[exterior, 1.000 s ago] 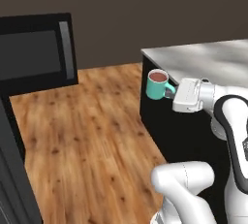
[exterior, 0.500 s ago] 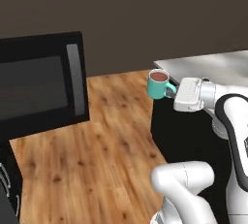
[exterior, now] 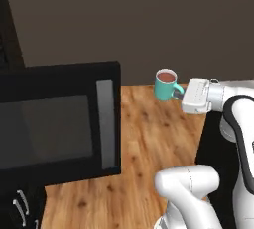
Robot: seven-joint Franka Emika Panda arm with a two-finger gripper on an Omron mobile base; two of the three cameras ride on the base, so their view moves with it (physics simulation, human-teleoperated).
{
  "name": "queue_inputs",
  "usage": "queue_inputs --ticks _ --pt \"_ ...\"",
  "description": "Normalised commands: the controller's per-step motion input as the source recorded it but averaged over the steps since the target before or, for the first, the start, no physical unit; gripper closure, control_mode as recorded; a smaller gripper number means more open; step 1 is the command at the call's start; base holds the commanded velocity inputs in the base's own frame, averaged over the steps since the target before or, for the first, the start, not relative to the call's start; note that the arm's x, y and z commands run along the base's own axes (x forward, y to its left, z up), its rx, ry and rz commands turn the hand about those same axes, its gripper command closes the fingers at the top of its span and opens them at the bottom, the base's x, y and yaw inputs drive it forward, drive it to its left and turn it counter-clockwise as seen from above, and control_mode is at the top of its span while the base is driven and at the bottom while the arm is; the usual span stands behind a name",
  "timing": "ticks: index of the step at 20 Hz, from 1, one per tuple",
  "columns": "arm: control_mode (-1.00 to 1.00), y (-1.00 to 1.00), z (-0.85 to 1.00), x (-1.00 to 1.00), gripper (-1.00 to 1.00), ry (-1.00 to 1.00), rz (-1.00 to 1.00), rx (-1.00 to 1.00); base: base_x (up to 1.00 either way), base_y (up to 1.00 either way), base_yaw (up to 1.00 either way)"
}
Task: Place the microwavable item in the microwave. Then, close the microwave door and press the start button.
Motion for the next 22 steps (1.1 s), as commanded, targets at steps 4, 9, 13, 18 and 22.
queue_inputs --ticks 4,9,13,18,22 --pt "1.00 0.00 0.00 0.00 1.00 0.00 0.00 0.00 1.00 0.00 0.68" --pt "1.00 0.00 0.00 0.00 1.00 0.00 0.00 0.00 0.94 -0.04 0.68" --pt "1.00 0.00 0.00 0.00 1.00 0.00 0.00 0.00 0.68 0.00 0.73" --pt "1.00 0.00 0.00 0.00 1.00 0.00 0.00 0.00 0.48 0.02 0.75" --pt "1.00 0.00 0.00 0.00 1.00 0.00 0.00 0.00 0.47 0.05 0.77"
